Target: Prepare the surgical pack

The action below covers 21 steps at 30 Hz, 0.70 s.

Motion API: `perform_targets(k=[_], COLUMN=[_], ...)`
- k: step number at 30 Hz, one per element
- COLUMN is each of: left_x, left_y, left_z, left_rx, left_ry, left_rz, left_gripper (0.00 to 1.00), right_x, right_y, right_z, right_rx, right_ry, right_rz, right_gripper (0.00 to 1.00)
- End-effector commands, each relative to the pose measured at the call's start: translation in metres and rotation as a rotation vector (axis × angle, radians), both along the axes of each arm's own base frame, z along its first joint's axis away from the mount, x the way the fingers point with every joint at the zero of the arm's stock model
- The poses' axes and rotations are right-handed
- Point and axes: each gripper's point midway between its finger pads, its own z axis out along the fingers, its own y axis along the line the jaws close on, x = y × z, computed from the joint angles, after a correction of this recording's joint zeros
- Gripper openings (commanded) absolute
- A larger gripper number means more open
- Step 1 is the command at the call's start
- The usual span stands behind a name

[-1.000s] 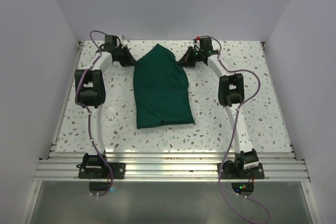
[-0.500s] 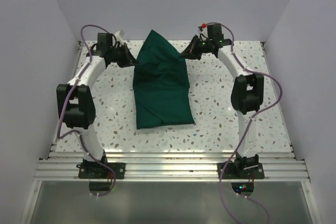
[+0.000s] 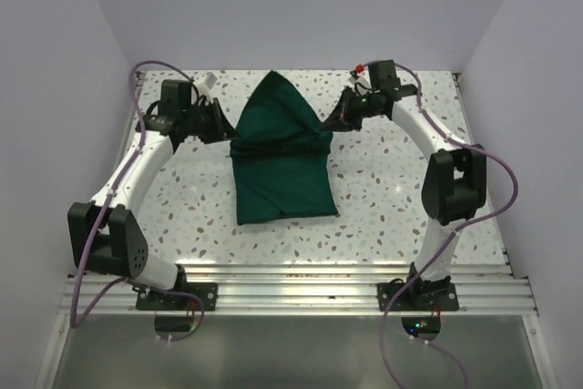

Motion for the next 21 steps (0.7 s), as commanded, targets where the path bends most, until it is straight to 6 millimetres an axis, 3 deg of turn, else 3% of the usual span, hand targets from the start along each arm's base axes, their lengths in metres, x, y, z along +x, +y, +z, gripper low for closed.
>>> perform_targets(k=[1, 3, 4, 5, 7, 9, 21], left_x=[-0.033, -0.046, -0.056, -0.061, -0.073, -0.083, -0.114], left_y=[0.006, 0.007, 0.008, 0.010, 0.011, 0.014, 0.027], left_z=[-0.012, -0.013, -0.027, -0.027, -0.041, -0.048, -0.101], left_rx=[0.044, 0.056, 0.068, 0.080, 0.091, 0.096, 0.162], left_ry=[0.035, 0.030, 0.061, 0.053, 0.088, 0.103, 0.242], left_rz=[-0.005, -0.002, -0.002, 0.007, 0.006, 0.016, 0.042], left_gripper=[0.00, 0.00, 0.00, 0.00, 0.00, 0.00, 0.00], right_x=[-0.029, -0.043, -0.049, -0.059, -0.071, -0.086, -0.152], right_y=[-0.007, -0.011, -0.012, -0.015, -0.020, -0.027, -0.035], right_z=[0.021, 0.018, 0.015, 0.004, 0.005, -0.011, -0.067], right_rx=[-0.017, -0.024, -0.027, -0.040, -0.057, -0.096, -0.159], right_ry=[-0.044, -0.030, -0.022, 0.001, -0.016, 0.007, 0.113], right_rz=[0.040, 0.045, 0.051, 0.057, 0.059, 0.074, 0.196], right_gripper=[0.00, 0.00, 0.00, 0.00, 0.00, 0.00, 0.00])
